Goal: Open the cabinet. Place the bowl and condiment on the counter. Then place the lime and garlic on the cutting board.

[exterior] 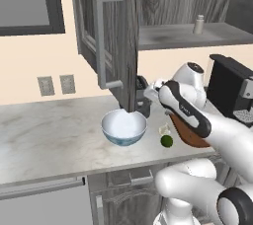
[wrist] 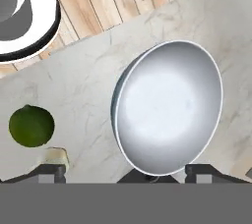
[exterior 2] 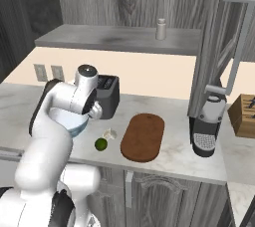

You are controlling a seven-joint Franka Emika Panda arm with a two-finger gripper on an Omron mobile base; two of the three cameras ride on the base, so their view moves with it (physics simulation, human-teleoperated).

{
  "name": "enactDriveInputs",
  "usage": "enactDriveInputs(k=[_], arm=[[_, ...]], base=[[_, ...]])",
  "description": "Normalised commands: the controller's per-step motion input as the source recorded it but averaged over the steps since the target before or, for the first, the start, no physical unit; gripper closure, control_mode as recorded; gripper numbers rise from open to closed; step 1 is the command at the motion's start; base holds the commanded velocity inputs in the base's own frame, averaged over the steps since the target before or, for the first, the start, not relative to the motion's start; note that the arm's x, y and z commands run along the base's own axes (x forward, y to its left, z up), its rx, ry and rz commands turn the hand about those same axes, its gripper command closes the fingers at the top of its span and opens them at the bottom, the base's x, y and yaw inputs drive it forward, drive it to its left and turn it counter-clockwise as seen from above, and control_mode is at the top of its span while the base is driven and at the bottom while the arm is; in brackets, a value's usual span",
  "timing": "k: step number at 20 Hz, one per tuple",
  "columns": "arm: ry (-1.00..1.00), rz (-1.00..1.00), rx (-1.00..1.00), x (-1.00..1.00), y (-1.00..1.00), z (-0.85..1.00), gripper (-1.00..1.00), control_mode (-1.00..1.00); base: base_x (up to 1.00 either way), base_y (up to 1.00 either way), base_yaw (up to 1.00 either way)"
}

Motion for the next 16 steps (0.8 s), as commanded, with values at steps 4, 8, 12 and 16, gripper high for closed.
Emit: enactDriveInputs(k=[4, 8, 12, 16], arm=[[-0.19, 0.14, -0.13, -0.55, -0.58, 0.91, -1.0, -1.0], [-0.2, 0.16, -0.37, -0.29, -0.49, 0.99, -1.0, -1.0], [-0.26, 0.12, -0.46, -0.06, -0.44, 0.99, -1.0, -1.0], [-0.22, 0.13, -0.31, -0.2, -0.75, 1.0, -1.0, -1.0]], base=[[0.0, 0.0, 0.0], [0.0, 0.0, 0.0], [0.0, 0.0, 0.0], [0.0, 0.0, 0.0]])
